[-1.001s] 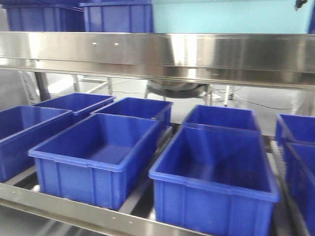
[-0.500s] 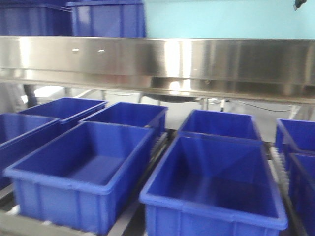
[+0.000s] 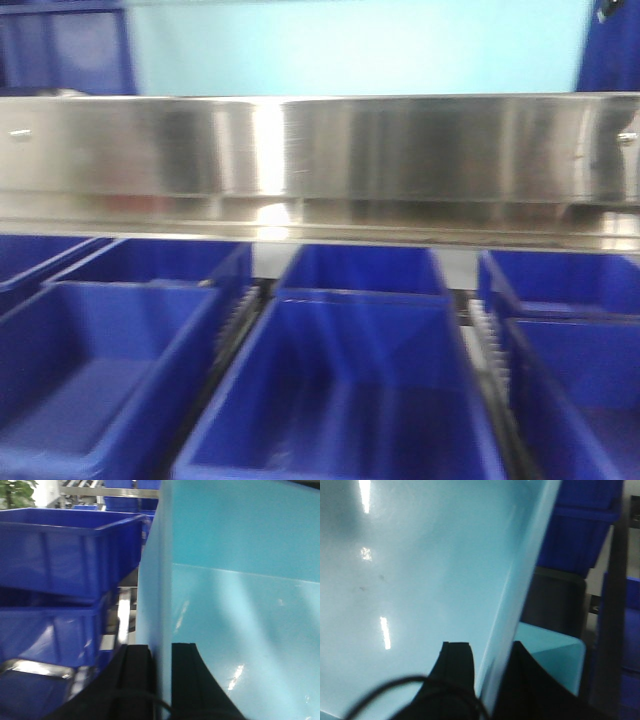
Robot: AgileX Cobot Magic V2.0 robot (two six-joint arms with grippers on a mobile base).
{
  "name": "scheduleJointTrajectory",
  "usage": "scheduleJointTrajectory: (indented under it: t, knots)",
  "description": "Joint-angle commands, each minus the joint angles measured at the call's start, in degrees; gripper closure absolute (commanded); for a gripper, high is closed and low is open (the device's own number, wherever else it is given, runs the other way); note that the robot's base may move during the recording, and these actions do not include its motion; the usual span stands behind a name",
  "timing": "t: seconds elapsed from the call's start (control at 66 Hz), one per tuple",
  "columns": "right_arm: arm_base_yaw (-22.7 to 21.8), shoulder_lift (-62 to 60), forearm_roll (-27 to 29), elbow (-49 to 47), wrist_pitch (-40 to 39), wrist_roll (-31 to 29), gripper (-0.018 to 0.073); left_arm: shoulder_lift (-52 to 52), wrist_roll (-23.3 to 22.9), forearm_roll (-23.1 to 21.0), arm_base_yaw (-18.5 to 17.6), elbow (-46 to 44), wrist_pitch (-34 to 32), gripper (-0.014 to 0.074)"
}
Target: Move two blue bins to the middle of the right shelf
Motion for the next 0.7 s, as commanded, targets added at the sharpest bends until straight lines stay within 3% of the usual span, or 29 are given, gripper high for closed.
scheduleJointTrajectory:
  t: [0.0, 0.682]
  knots:
    - [0.91, -0.78, 4.36, -0.58, -3.02, -1.65, 0.0713, -0.34, -0.58, -4.29, -0.74, -0.48, -3.75, 0.0707]
    - [0.91, -0.78, 4.36, -0.58, -3.02, -1.65, 0.0713, -0.34, -0.58, -4.29, -0.74, -0.48, -3.75, 0.0707]
